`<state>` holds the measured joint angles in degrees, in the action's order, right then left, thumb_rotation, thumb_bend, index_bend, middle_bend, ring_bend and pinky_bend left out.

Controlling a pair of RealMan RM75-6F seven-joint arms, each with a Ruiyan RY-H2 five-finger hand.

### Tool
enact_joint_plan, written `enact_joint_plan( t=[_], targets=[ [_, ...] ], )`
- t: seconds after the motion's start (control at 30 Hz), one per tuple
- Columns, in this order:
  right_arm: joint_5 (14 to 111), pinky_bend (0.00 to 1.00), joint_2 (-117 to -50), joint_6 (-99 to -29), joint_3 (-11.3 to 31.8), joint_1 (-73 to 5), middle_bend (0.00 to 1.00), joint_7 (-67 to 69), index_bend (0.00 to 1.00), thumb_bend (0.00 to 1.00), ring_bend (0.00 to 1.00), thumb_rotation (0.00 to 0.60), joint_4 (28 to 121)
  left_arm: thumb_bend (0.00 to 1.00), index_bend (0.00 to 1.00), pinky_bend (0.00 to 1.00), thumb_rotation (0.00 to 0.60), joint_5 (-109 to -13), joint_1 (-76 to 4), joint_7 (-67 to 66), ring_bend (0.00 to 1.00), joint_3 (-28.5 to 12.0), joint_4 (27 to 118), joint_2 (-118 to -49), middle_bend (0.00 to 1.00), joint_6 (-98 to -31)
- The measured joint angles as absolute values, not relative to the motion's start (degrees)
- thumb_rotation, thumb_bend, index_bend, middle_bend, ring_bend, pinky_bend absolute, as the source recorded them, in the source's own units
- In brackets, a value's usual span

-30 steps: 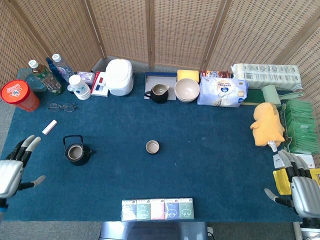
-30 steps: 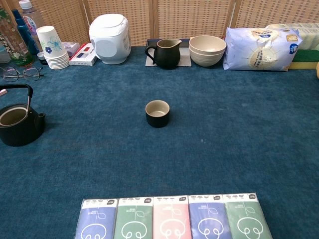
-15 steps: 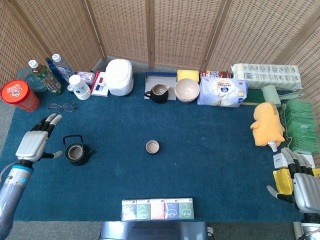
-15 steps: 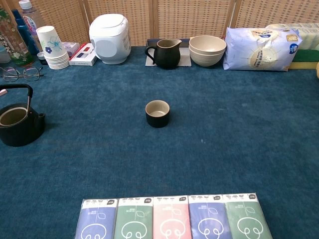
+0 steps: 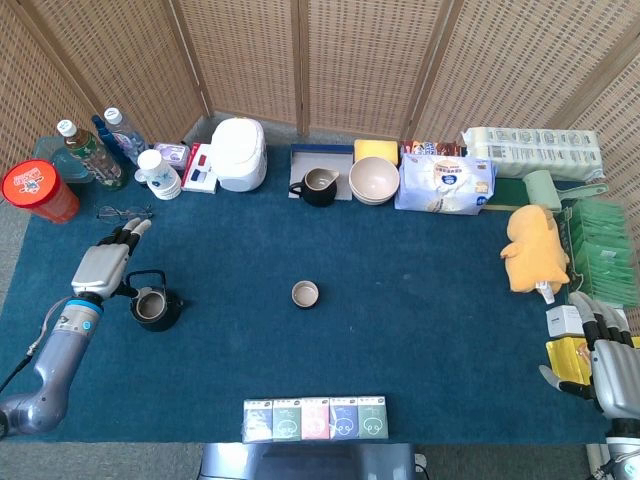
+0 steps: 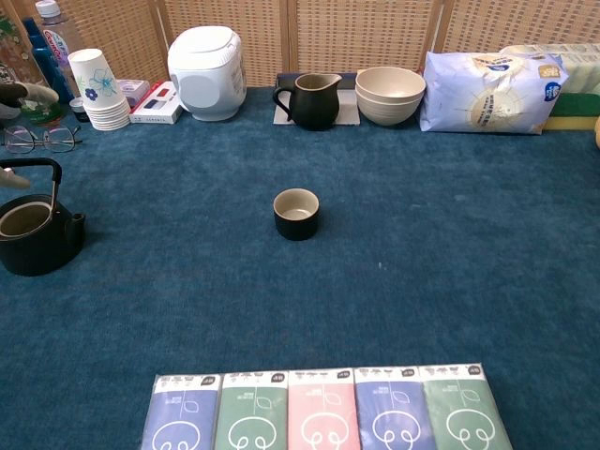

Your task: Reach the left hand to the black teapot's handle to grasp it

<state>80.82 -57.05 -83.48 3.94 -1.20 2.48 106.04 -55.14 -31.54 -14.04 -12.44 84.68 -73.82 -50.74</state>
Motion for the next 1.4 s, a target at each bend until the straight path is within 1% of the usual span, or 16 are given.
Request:
enact_joint_plan(
  t=[0.27, 0.47, 0.67, 0.77, 0.8, 0.83, 0.87, 0.93, 1.03, 1.1, 1.13, 1.17, 1.2, 1.23, 1.3, 1.4],
  targets=[
    [80.0, 0.0, -57.1, -83.0, 4.1, -1.4, 0.0, 2.6, 0.0, 0.16, 0.0, 0.6, 105.7, 0.03, 0.0, 0.15, 0.6, -52.7, -33.5, -14.9, 0.0, -12.3, 81.4, -75.5, 0.0, -49.8],
    [79.4, 0.0, -57.2, -82.6, 4.3, -1.6, 0.0, 2.4, 0.0, 0.16, 0.0, 0.6, 105.5, 0.03, 0.01, 0.16, 0.6, -49.5, -36.4, -16.2, 0.0, -12.5, 78.4, -76.5, 0.0, -46.6],
    [79.0, 0.0, -57.6, -82.1, 4.3, -1.8, 0.0, 1.8, 0.0, 0.16, 0.0, 0.6, 105.3, 0.04, 0.02, 0.24, 0.6, -47.9, -38.6, -18.5, 0.0, -11.5, 76.8, -77.6, 0.0, -44.9],
    [78.8, 0.0, -57.7, -81.9, 4.4, -2.0, 0.0, 1.6, 0.0, 0.16, 0.0, 0.6, 105.3, 0.06, 0.06, 0.35, 0.6, -47.0, -39.6, -19.1, 0.04, -11.0, 76.3, -78.5, 0.04, -44.0],
    [78.7, 0.0, -57.7, -81.8, 4.4, -2.0, 0.0, 1.7, 0.0, 0.16, 0.0, 0.6, 105.3, 0.08, 0.09, 0.41, 0.6, -46.9, -39.7, -19.2, 0.1, -10.9, 76.3, -78.6, 0.09, -43.9],
    [78.6, 0.0, -57.7, -81.8, 4.4, -2.0, 0.0, 1.7, 0.0, 0.16, 0.0, 0.6, 105.3, 0.11, 0.15, 0.49, 0.6, -46.7, -39.9, -19.2, 0.19, -10.8, 76.2, -78.8, 0.17, -43.8],
    [78.6, 0.0, -57.7, -81.8, 4.4, -2.0, 0.0, 1.7, 0.0, 0.16, 0.0, 0.6, 105.3, 0.13, 0.2, 0.55, 0.6, -46.7, -40.0, -19.2, 0.25, -10.8, 76.2, -79.0, 0.23, -43.9],
    [78.5, 0.0, -57.7, -81.7, 4.5, -2.0, 0.0, 1.7, 0.0, 0.16, 0.0, 0.6, 105.2, 0.19, 0.39, 0.67, 0.6, -46.5, -40.3, -19.2, 0.43, -10.5, 76.0, -79.3, 0.43, -44.1],
    [78.5, 0.0, -57.8, -81.6, 4.5, -2.1, 0.0, 1.7, 0.0, 0.16, 0.0, 0.6, 105.2, 0.28, 0.63, 0.76, 0.6, -46.1, -40.6, -19.8, 0.64, -10.0, 75.8, -79.2, 0.67, -43.9],
    [78.5, 0.0, -57.9, -81.6, 4.4, -2.1, 0.0, 1.6, 0.0, 0.16, 0.0, 0.6, 105.2, 0.35, 0.71, 0.8, 0.6, -45.7, -40.9, -20.7, 0.71, -9.5, 75.8, -79.2, 0.75, -43.9],
    [78.6, 0.0, -57.9, -81.5, 4.4, -2.2, 0.0, 1.5, 0.0, 0.16, 0.0, 0.6, 105.2, 0.39, 0.75, 0.82, 0.6, -45.4, -41.0, -21.2, 0.74, -9.1, 76.0, -79.2, 0.79, -44.0],
    [78.6, 0.0, -57.9, -81.6, 4.4, -2.2, 0.0, 1.5, 0.0, 0.16, 0.0, 0.6, 105.2, 0.42, 0.76, 0.83, 0.6, -45.3, -41.1, -21.4, 0.75, -8.9, 76.2, -79.1, 0.81, -44.0],
    [78.6, 0.0, -57.9, -81.6, 4.4, -2.2, 0.0, 1.5, 0.0, 0.16, 0.0, 0.6, 105.2, 0.47, 0.78, 0.86, 0.6, -45.2, -41.2, -21.6, 0.77, -8.7, 76.5, -78.9, 0.82, -44.1],
    [78.6, 0.0, -57.8, -81.6, 4.4, -2.1, 0.0, 1.5, 0.0, 0.16, 0.0, 0.6, 105.2, 0.53, 0.78, 0.88, 0.6, -45.1, -41.3, -21.9, 0.78, -8.4, 76.9, -78.7, 0.83, -44.1],
    [78.6, 0.0, -57.8, -81.7, 4.4, -2.1, 0.0, 1.6, 0.0, 0.16, 0.0, 0.6, 105.2, 0.59, 0.77, 0.91, 0.6, -45.1, -41.3, -22.5, 0.79, -7.9, 77.6, -78.3, 0.84, -44.3],
    [78.7, 0.0, -57.8, -81.7, 4.3, -2.1, 0.0, 1.6, 0.0, 0.16, 0.0, 0.6, 105.3, 0.6, 0.75, 0.93, 0.6, -45.1, -41.4, -23.4, 0.82, -7.1, 79.3, -77.4, 0.88, -44.8]
  ],
)
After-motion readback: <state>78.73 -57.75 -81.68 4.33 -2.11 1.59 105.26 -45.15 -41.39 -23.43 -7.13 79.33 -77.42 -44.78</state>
